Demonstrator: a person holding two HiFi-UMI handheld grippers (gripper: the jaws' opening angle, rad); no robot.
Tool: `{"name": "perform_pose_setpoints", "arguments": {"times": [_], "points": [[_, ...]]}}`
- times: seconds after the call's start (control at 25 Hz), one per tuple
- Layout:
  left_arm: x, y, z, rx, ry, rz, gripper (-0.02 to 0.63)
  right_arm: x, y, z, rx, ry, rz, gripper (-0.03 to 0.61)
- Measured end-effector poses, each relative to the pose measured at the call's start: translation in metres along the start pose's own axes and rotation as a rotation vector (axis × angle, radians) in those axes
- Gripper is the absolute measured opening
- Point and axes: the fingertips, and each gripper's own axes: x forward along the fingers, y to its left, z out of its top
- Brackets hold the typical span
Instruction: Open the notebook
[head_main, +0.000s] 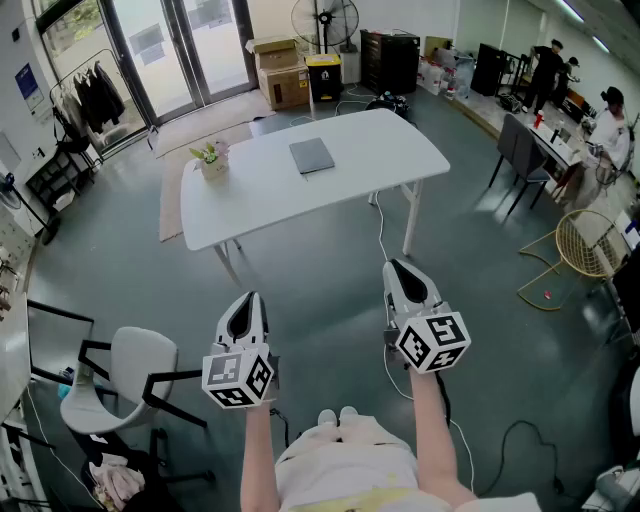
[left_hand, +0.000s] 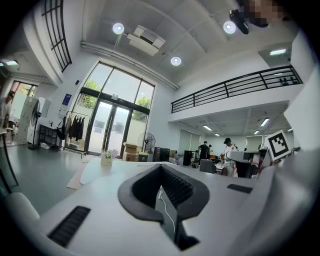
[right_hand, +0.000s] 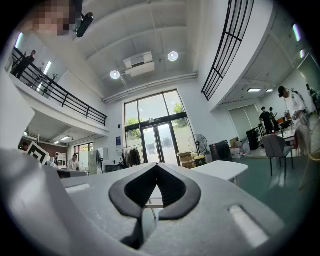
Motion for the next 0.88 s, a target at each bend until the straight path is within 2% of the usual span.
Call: {"name": "perform_pose_setpoints", "arguments": {"times": [0.28,0.8,0.88], "points": [[0.0,-0.01,-0.002,0.002,0.008,0.006,-0.002,-0.005,-0.007,0.003,-0.012,0.001,0.01,0.005],[0.019,-0.03,-0.01,-0.005,0.012,0.011,-0.002,0.003,-0.032,-0.011,0.03,0.047,0.042,0.006],[0.022,-0.03,-0.012,-0.011,0.015,0.018,-0.002,0.008,-0.036,-0.015,0.037,0.062,0.049,0.026]]}}
